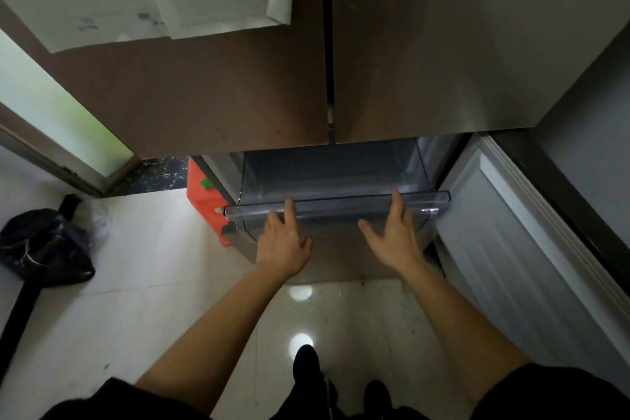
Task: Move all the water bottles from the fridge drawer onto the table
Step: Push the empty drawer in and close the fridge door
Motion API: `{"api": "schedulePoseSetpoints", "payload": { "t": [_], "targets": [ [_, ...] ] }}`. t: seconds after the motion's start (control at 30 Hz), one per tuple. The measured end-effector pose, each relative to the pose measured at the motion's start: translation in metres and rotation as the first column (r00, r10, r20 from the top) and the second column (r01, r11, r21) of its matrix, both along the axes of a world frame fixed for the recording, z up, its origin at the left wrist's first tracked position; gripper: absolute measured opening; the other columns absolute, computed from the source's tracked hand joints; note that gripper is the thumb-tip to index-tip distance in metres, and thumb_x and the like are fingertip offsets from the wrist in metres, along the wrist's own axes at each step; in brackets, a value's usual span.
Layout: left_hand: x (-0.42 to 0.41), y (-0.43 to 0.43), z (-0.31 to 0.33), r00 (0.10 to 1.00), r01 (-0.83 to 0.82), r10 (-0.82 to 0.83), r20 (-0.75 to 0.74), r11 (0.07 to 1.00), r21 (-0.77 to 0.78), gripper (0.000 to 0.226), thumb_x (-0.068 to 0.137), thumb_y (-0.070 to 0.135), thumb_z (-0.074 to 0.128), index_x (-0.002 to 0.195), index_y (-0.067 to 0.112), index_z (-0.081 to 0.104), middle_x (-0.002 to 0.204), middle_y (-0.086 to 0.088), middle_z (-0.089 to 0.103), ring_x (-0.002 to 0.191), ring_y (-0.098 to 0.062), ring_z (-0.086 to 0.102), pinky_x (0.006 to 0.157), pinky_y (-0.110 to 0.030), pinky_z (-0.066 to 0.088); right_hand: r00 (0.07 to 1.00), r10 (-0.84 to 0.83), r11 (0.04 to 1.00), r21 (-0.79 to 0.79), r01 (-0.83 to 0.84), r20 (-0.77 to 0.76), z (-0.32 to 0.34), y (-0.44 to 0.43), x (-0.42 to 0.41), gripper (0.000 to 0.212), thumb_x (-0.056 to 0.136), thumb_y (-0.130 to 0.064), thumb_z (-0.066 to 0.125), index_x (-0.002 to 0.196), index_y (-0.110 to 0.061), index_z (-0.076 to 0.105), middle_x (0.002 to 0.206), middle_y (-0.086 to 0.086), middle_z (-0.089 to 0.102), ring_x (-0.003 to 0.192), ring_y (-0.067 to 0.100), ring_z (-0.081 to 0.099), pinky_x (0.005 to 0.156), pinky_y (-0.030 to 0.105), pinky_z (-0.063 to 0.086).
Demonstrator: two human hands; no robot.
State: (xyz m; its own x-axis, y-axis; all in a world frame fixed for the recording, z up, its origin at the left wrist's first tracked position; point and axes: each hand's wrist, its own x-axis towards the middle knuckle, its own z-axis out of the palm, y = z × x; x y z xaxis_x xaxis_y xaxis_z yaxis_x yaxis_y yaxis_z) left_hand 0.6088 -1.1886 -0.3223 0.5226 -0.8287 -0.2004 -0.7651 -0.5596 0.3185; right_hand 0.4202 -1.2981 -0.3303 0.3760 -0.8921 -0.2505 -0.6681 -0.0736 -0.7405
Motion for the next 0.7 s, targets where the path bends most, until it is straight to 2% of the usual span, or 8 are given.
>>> {"api": "schedulePoseSetpoints", "payload": {
  "t": [0.1, 0.2, 0.3, 0.37, 0.43, 0.53, 0.63, 0.7],
  "targets": [
    [0.017, -0.002, -0.014, 0.995, 0.089, -0.086, 0.043, 0.995, -0.056, 0.091, 0.091, 0.04, 0.062, 0.155, 0.011, 0.004, 0.141, -0.016, 0.038, 0.124, -0.032, 0.048, 0.102, -0.043, 0.046, 0.996, 0.071, 0.993, -0.095, -0.075, -0.05, -0.009, -0.012, 0.005, 0.107, 0.088, -0.048, 0.069, 0.157, -0.024, -0.009, 0.157, 0.022, 0.018, 0.142, 0.038, 0.025, 0.113, 0.05, 0.028],
    [0.037, -0.004, -0.027, 0.965, 0.215, -0.219, 0.142, 0.976, 0.041, 0.084, 0.092, 0.04, 0.058, 0.154, 0.004, 0.014, 0.159, -0.02, 0.021, 0.149, -0.037, 0.018, 0.12, -0.048, 0.023, 0.991, 0.115, 0.975, -0.184, -0.126, -0.068, -0.021, -0.025, 0.009, 0.098, 0.087, -0.036, 0.073, 0.156, -0.008, 0.009, 0.155, 0.02, 0.024, 0.141, 0.038, 0.03, 0.114, 0.046, 0.031],
    [0.056, -0.015, -0.039, 0.933, 0.268, -0.3, 0.199, 0.948, 0.173, 0.088, 0.094, 0.044, 0.055, 0.156, 0.008, 0.004, 0.166, -0.013, -0.006, 0.152, -0.034, -0.006, 0.123, -0.053, 0.007, 0.992, 0.097, 0.962, -0.249, -0.113, -0.076, -0.031, -0.041, 0.016, 0.082, 0.085, -0.029, 0.075, 0.145, 0.001, 0.028, 0.145, 0.023, 0.037, 0.133, 0.039, 0.041, 0.108, 0.045, 0.039],
    [0.066, -0.026, -0.04, 0.928, 0.276, -0.317, 0.197, 0.938, 0.208, 0.092, 0.094, 0.045, 0.054, 0.157, 0.011, -0.002, 0.166, -0.011, -0.009, 0.152, -0.032, -0.01, 0.123, -0.054, 0.003, 0.986, 0.117, 0.949, -0.278, -0.147, -0.122, -0.039, -0.051, 0.019, 0.076, 0.084, -0.029, 0.076, 0.14, 0.003, 0.035, 0.142, 0.024, 0.039, 0.133, 0.04, 0.042, 0.107, 0.046, 0.04],
    [0.075, -0.039, -0.038, 0.937, 0.266, -0.303, 0.175, 0.941, 0.207, 0.094, 0.093, 0.045, 0.057, 0.158, 0.012, -0.003, 0.166, -0.009, -0.008, 0.152, -0.032, -0.011, 0.123, -0.055, 0.003, 0.965, 0.177, 0.935, -0.273, -0.226, -0.194, -0.047, -0.059, 0.023, 0.078, 0.082, -0.032, 0.077, 0.139, 0.002, 0.036, 0.15, 0.025, 0.033, 0.143, 0.041, 0.03, 0.114, 0.048, 0.033],
    [0.086, -0.054, -0.04, 0.941, 0.264, -0.3, 0.157, 0.94, 0.214, 0.098, 0.09, 0.044, 0.06, 0.158, 0.015, -0.004, 0.166, -0.008, -0.012, 0.152, -0.031, -0.014, 0.122, -0.058, 0.003, 0.918, 0.231, 0.934, -0.189, -0.302, -0.324, -0.053, -0.071, 0.035, 0.094, 0.084, -0.046, 0.073, 0.153, -0.009, 0.02, 0.165, 0.016, 0.002, 0.153, 0.034, -0.001, 0.123, 0.049, 0.014],
    [0.096, -0.063, -0.048, 0.934, 0.269, -0.313, 0.17, 0.933, 0.241, 0.105, 0.086, 0.043, 0.065, 0.158, 0.016, -0.007, 0.165, -0.006, -0.018, 0.151, -0.031, -0.018, 0.12, -0.062, 0.003, 0.912, 0.22, 0.941, -0.172, -0.292, -0.347, -0.056, -0.081, 0.047, 0.1, 0.084, -0.05, 0.071, 0.157, -0.016, 0.012, 0.166, 0.008, -0.014, 0.153, 0.031, -0.009, 0.123, 0.05, 0.01],
    [0.1, -0.068, -0.049, 0.929, 0.275, -0.325, 0.18, 0.927, 0.257, 0.109, 0.084, 0.042, 0.067, 0.158, 0.017, -0.01, 0.164, -0.005, -0.022, 0.15, -0.03, -0.021, 0.119, -0.063, 0.003, 0.89, 0.215, 0.931, -0.191, -0.312, -0.402, -0.057, -0.087, 0.051, 0.096, 0.082, -0.047, 0.074, 0.155, -0.016, 0.021, 0.165, 0.008, -0.016, 0.153, 0.032, -0.009, 0.122, 0.052, 0.014]
  ]
}}
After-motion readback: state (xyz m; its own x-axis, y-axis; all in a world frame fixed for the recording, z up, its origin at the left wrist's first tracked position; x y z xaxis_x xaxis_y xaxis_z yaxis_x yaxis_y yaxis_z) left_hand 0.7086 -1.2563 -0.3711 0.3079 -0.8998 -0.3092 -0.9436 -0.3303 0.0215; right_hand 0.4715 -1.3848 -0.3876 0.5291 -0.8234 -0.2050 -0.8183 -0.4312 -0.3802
